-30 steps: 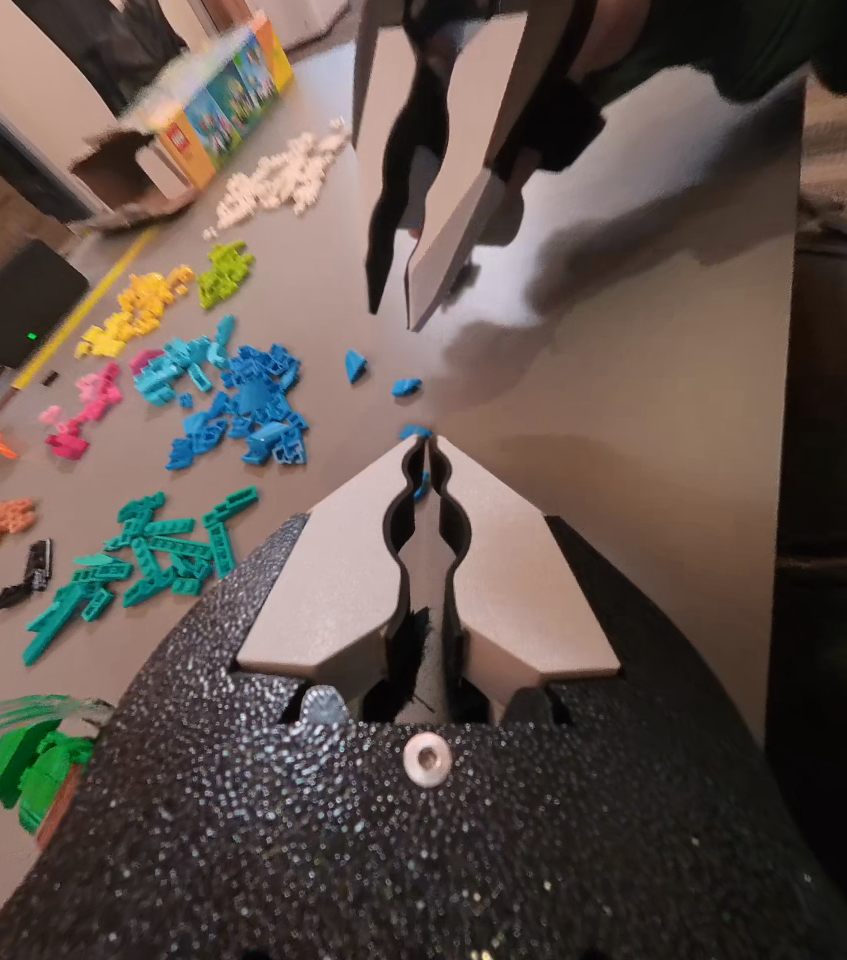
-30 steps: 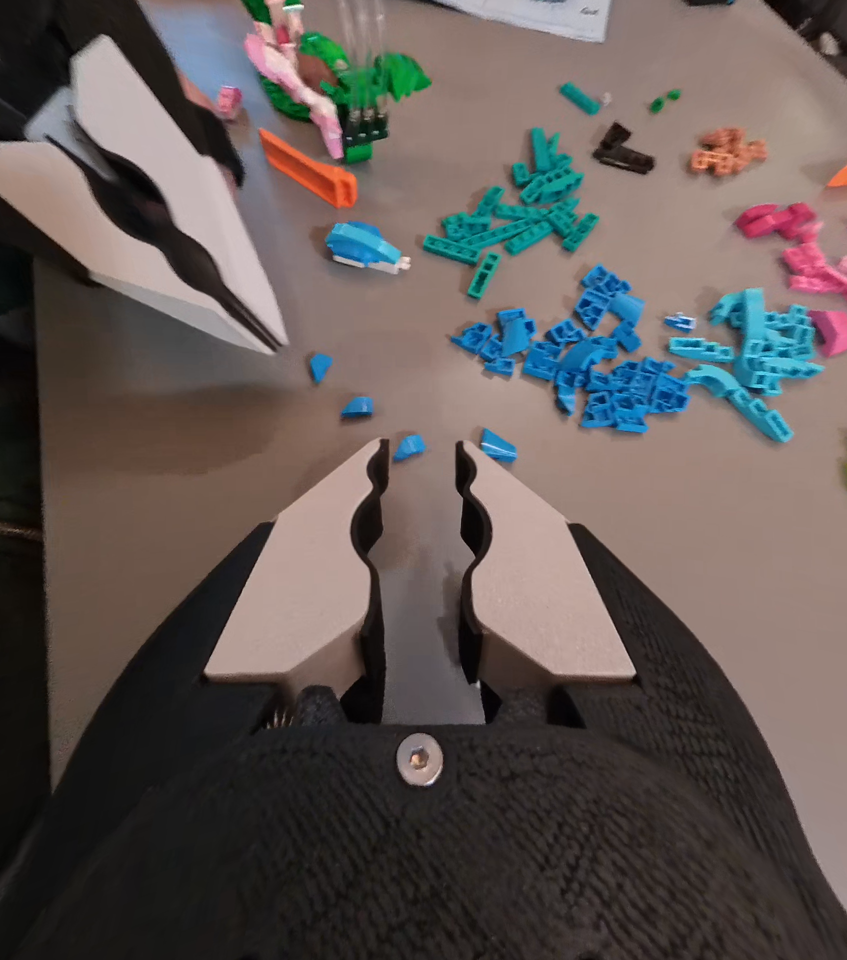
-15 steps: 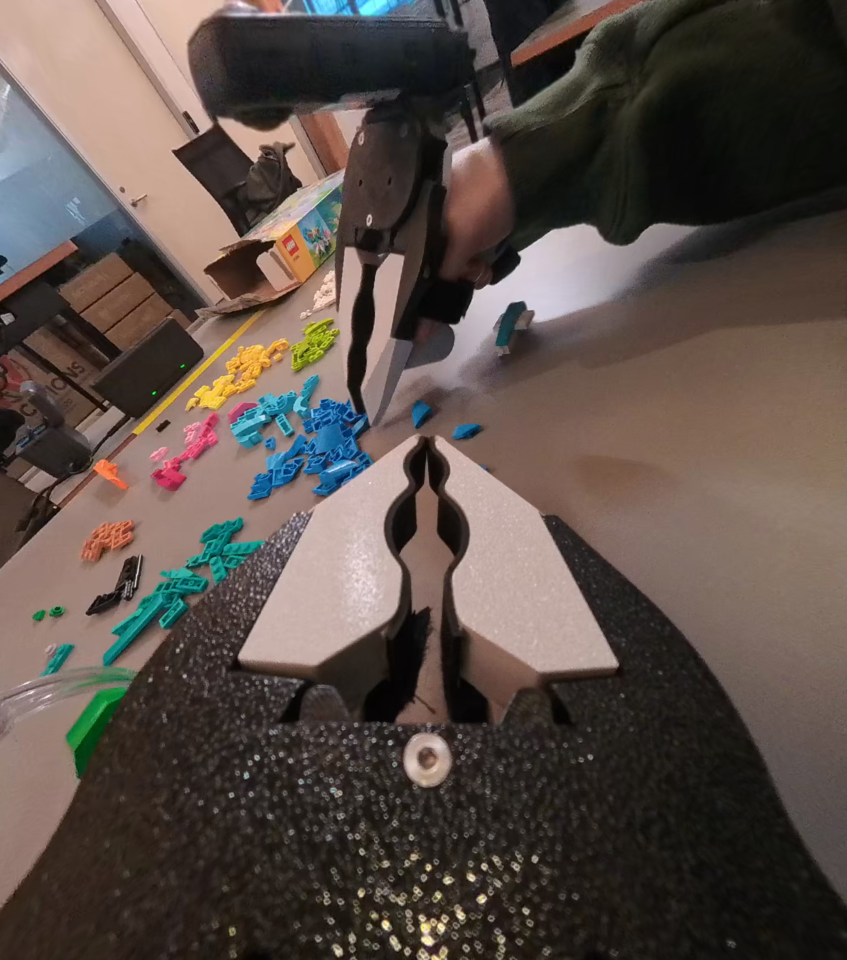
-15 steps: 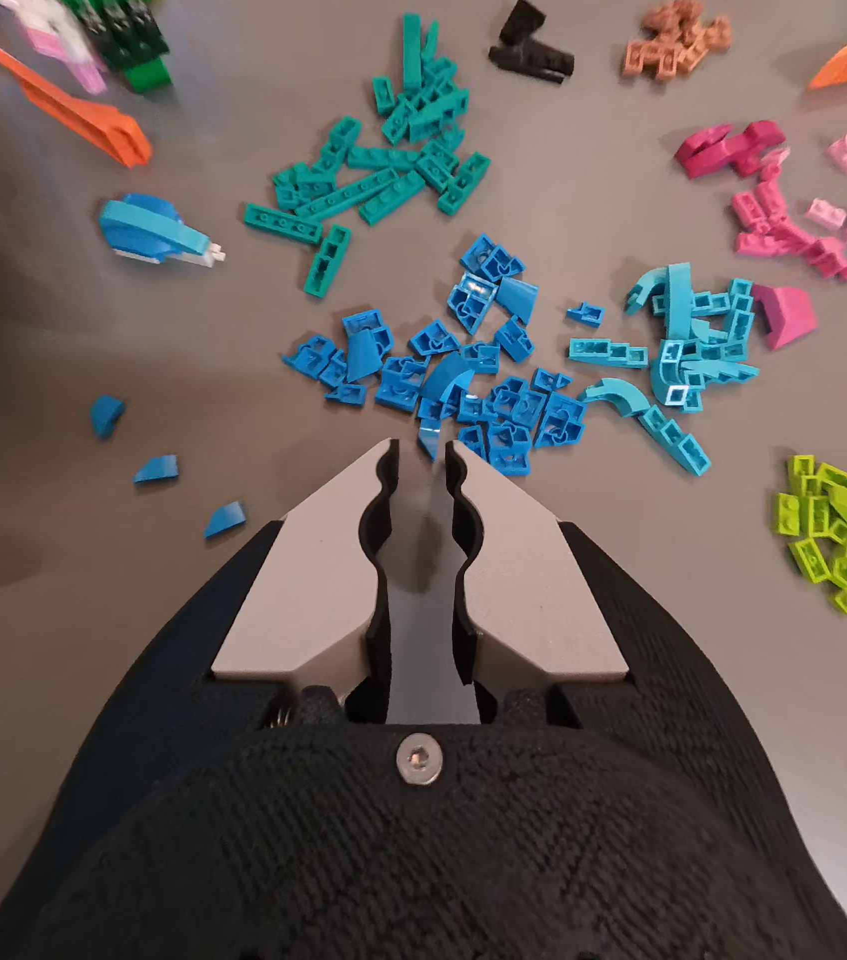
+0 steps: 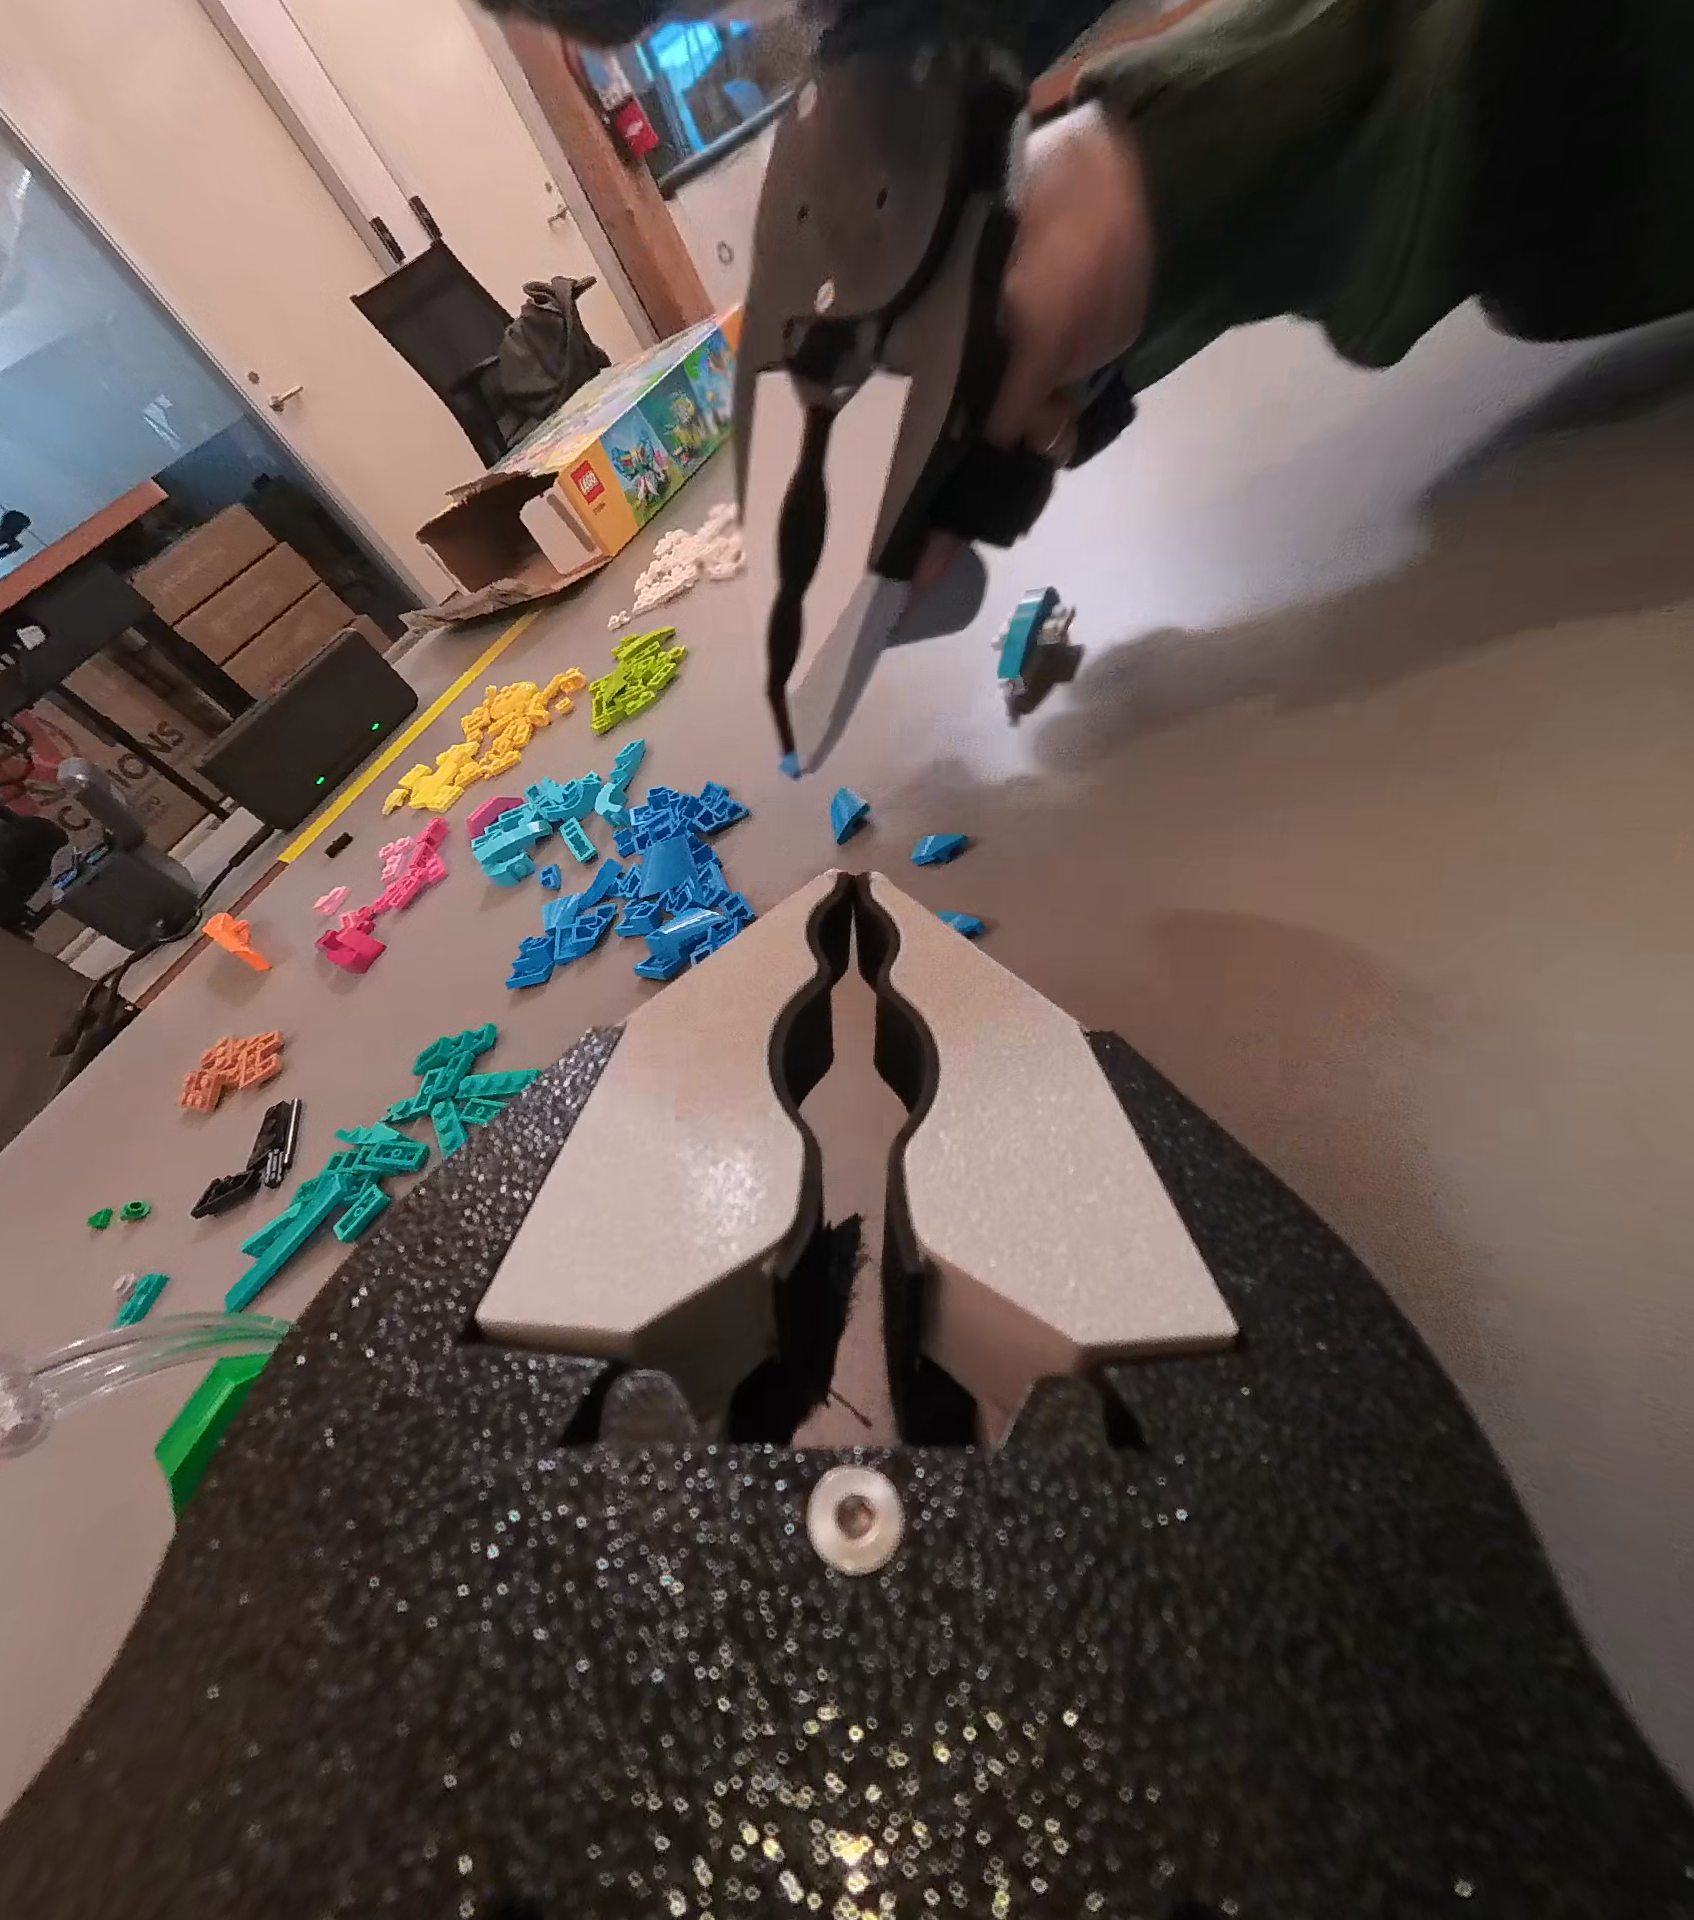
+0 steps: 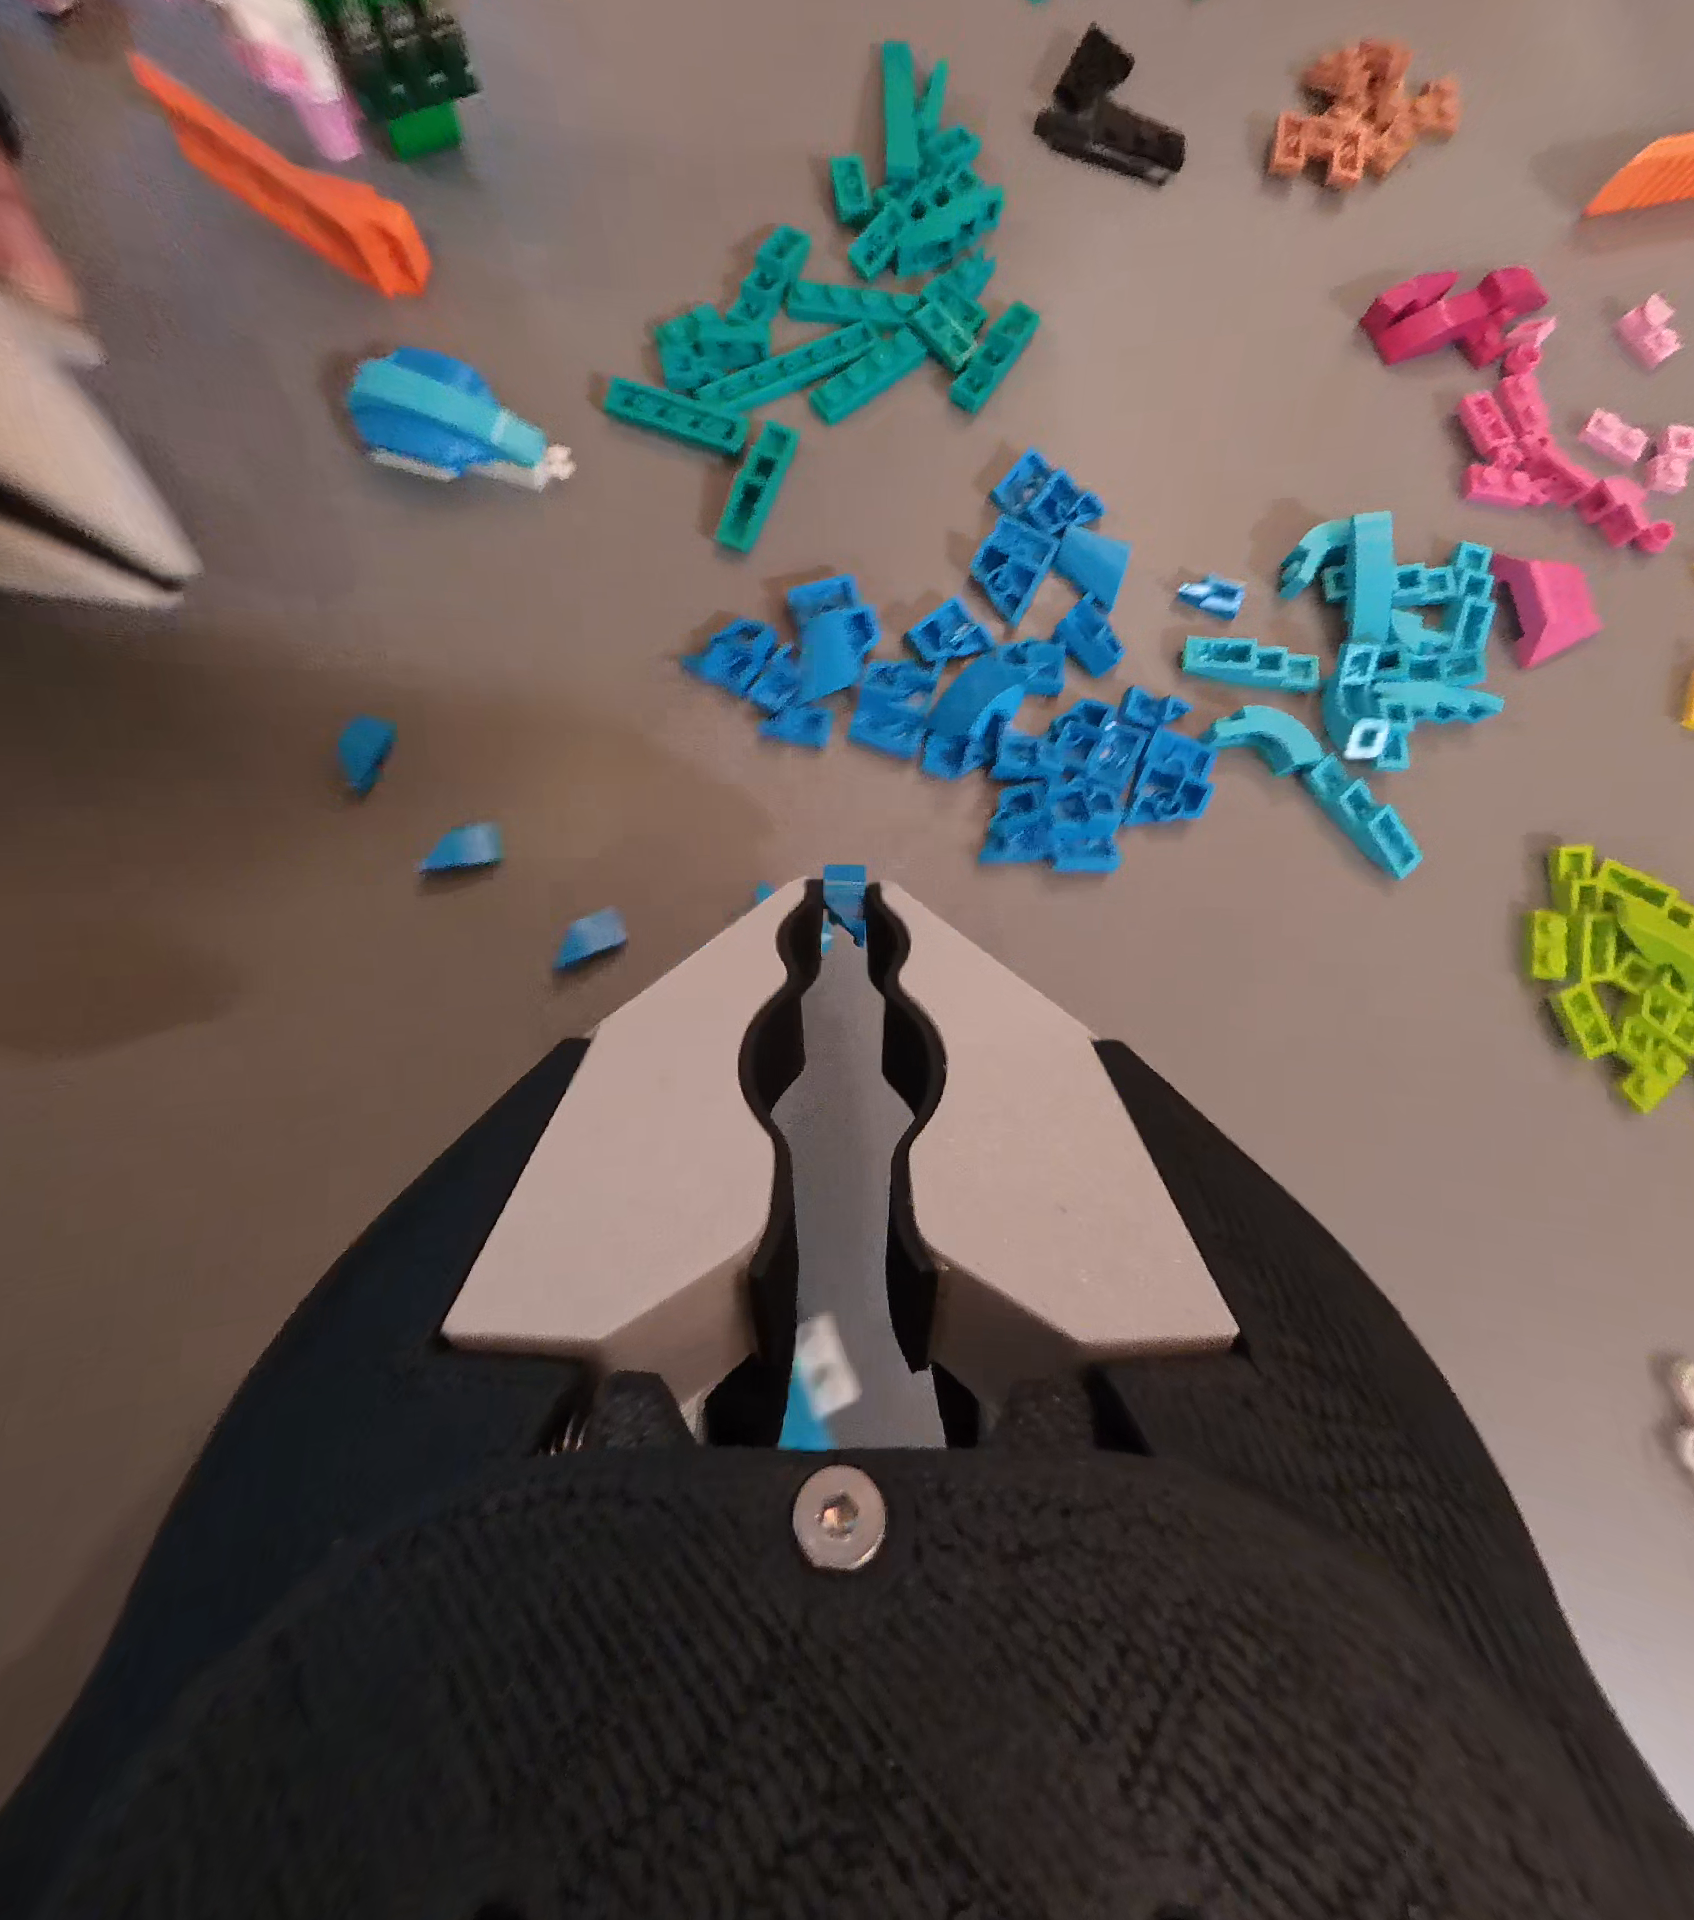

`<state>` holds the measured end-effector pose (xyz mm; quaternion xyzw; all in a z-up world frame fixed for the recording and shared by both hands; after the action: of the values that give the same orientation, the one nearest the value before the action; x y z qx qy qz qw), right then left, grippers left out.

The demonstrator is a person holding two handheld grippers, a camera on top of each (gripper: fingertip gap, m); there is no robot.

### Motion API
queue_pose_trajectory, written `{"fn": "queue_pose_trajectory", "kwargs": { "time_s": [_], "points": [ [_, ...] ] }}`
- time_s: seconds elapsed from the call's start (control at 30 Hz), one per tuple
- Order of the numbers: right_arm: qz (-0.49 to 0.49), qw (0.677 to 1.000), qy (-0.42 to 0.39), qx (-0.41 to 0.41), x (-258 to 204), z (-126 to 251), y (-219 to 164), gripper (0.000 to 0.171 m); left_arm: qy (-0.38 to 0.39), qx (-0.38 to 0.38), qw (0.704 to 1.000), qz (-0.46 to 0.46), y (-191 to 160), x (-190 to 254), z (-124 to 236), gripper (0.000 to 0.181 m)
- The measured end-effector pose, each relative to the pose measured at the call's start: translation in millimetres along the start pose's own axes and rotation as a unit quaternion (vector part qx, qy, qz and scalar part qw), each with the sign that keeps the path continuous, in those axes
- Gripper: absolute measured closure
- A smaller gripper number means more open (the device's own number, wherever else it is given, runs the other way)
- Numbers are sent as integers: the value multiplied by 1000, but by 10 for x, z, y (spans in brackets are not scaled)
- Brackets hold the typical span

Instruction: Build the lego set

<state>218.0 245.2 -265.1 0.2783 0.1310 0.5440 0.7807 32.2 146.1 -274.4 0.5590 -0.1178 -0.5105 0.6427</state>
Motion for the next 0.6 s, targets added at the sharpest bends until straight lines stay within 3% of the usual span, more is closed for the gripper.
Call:
{"fn": "queue_pose_trajectory", "kwargs": {
  "time_s": [0.03, 0.37, 0.6],
  "points": [
    [-1, 1000, 4, -6, -65, 34, -42, 165, 0, 0, 1000, -1, 1, 2, -1, 181],
    [-14, 1000, 9, -17, -435, 45, -309, 165, -15, 12, 1000, -25, 16, 52, -3, 181],
    [-34, 999, 17, -4, -480, 77, -368, 151, -21, 17, 999, -26, 22, 56, -2, 181]
  ]
}}
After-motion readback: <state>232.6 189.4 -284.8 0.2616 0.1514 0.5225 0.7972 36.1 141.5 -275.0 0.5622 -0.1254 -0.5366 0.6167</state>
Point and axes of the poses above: each gripper's, where its closed fingertips meet, z back along the fingers, y out of its top, x = y × z across the jaws, the point moved 9 cm from there along z, back along the fingers, and after that the axes turned 7 degrees about -x, right-handed, at the moved point
